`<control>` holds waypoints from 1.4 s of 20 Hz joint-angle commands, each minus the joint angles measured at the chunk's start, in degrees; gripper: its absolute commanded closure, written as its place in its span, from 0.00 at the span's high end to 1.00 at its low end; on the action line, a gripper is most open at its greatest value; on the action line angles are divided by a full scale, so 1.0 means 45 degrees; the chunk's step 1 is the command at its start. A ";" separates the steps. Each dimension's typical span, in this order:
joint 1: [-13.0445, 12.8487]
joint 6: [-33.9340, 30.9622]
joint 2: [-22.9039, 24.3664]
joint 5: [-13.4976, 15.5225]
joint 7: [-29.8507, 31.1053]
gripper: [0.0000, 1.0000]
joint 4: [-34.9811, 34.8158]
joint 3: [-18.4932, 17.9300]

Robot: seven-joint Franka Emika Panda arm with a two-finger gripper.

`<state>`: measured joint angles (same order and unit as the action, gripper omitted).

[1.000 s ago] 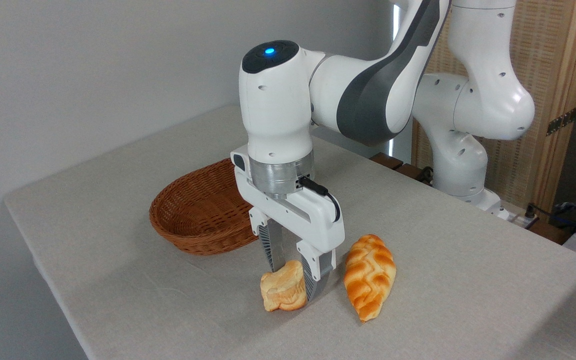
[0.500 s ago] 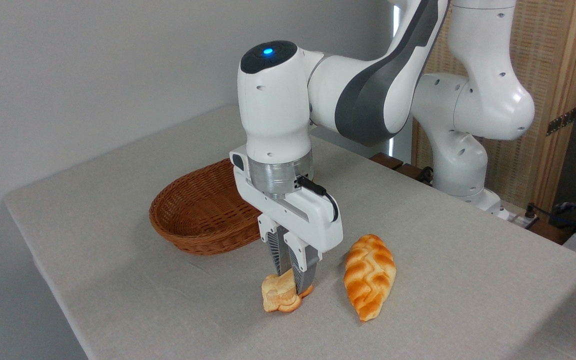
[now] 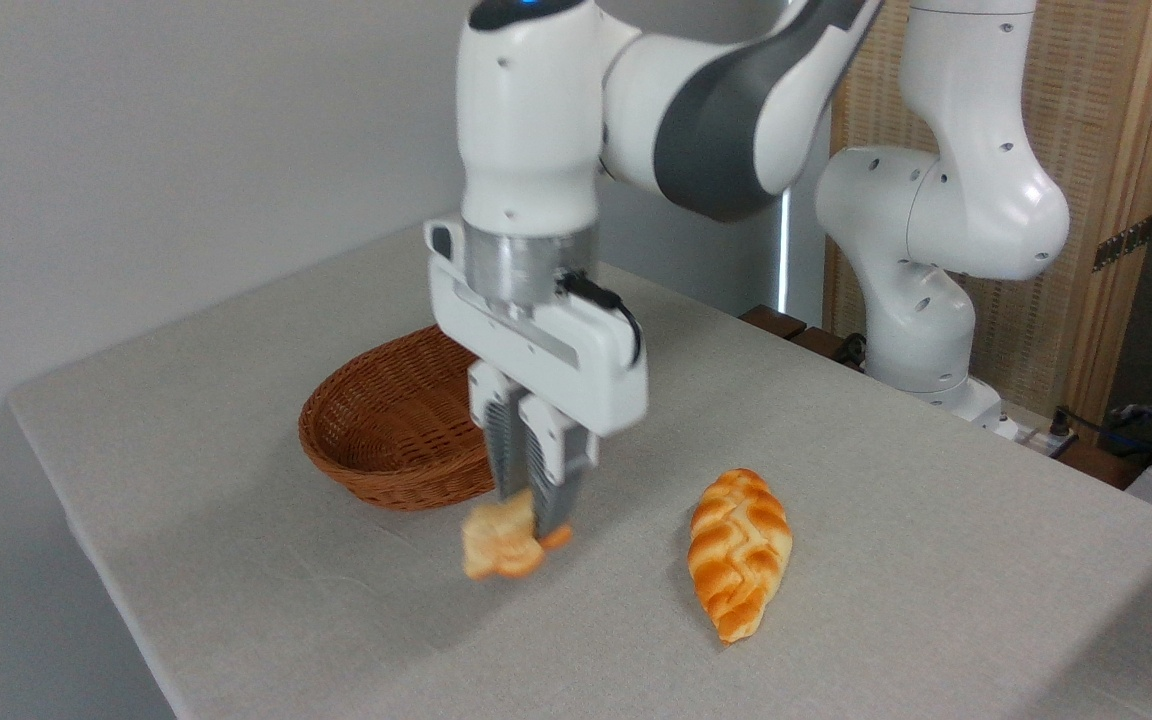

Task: Put bread into the basket
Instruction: 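Lift the round bun and carry it over the wicker basket, then lower the bun into the basket and open the gripper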

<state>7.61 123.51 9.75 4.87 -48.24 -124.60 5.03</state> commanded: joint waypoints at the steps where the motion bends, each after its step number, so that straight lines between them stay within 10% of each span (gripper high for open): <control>1: -0.0010 -0.1680 0.0041 0.1179 0.1285 0.31 0.1513 0.0754; 5: -0.0010 -0.3770 0.0352 0.1534 0.1831 0.34 0.2259 0.1751; 6: -0.0010 -0.4045 0.0392 0.1612 0.2201 0.51 0.2318 0.2024; 7: -0.0010 -0.4144 0.0392 0.1729 0.2611 0.96 0.2318 0.2472; 8: -0.0010 -0.4165 0.0412 0.1730 0.2963 1.00 0.2299 0.2824; 28: 0.0145 -0.5161 0.0354 0.1573 0.2928 1.00 0.2337 0.3375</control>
<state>7.58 101.60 11.13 11.62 -34.84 -114.81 21.05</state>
